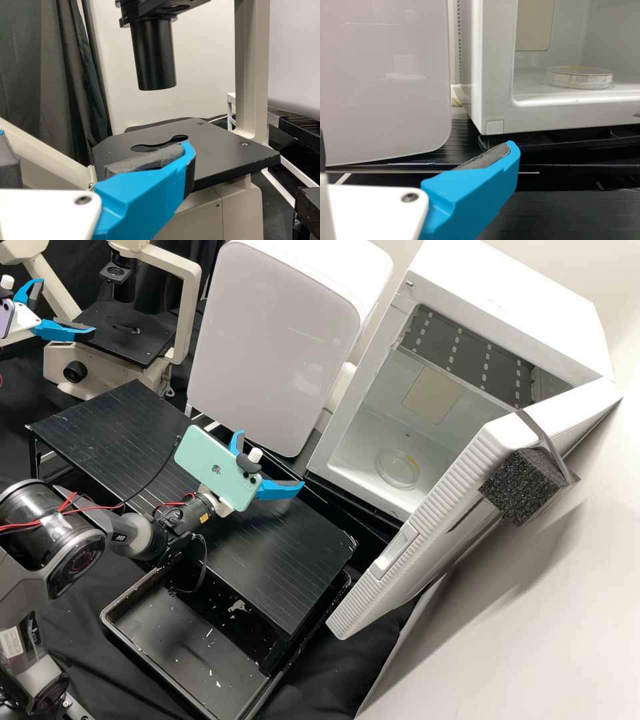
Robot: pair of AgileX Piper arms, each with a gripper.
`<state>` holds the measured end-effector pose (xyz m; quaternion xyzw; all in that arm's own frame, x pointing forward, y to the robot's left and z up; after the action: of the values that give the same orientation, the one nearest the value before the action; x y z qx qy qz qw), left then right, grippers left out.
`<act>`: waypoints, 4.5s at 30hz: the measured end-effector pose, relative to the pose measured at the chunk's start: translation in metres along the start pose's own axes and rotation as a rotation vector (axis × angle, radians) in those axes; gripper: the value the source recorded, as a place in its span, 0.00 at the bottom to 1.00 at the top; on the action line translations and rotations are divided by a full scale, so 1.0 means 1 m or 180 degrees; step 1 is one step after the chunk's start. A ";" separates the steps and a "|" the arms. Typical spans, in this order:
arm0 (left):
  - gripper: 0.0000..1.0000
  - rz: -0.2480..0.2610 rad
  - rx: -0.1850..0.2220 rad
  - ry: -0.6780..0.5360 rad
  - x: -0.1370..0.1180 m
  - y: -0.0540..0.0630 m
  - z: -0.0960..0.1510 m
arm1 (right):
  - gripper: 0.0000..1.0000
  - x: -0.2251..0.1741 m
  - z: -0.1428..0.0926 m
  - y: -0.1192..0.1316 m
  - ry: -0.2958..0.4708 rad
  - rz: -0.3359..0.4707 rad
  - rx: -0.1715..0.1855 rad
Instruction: Close the incubator door
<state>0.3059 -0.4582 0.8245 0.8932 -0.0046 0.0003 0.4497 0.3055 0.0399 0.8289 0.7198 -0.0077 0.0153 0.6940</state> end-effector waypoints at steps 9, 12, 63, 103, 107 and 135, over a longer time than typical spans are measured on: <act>1.00 0.0000 0.0000 0.0000 0.000 0.000 0.000 | 1.00 0.000 0.000 0.000 0.0000 0.0000 0.0000; 1.00 0.0000 0.0000 0.0000 0.000 0.000 0.000 | 1.00 -0.003 0.002 0.001 -0.0012 0.0013 -0.0004; 1.00 0.0000 0.0000 0.0000 0.000 0.000 0.000 | 1.00 -0.091 0.079 0.093 -0.1400 0.2132 -0.0319; 1.00 0.0000 0.0000 0.0000 0.000 0.000 0.000 | 1.00 -0.099 0.044 0.082 -0.0540 0.1762 0.0492; 1.00 0.0000 0.0000 0.0000 0.000 0.000 0.000 | 1.00 -0.104 0.023 0.074 -0.0166 0.1550 0.0396; 1.00 0.0000 0.0000 0.0000 0.000 0.000 0.000 | 1.00 -0.106 -0.017 0.040 0.0564 0.1054 0.0040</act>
<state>0.3059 -0.4582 0.8245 0.8932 -0.0046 0.0003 0.4497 0.1977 0.0547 0.8664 0.7088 -0.0648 0.1927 0.6755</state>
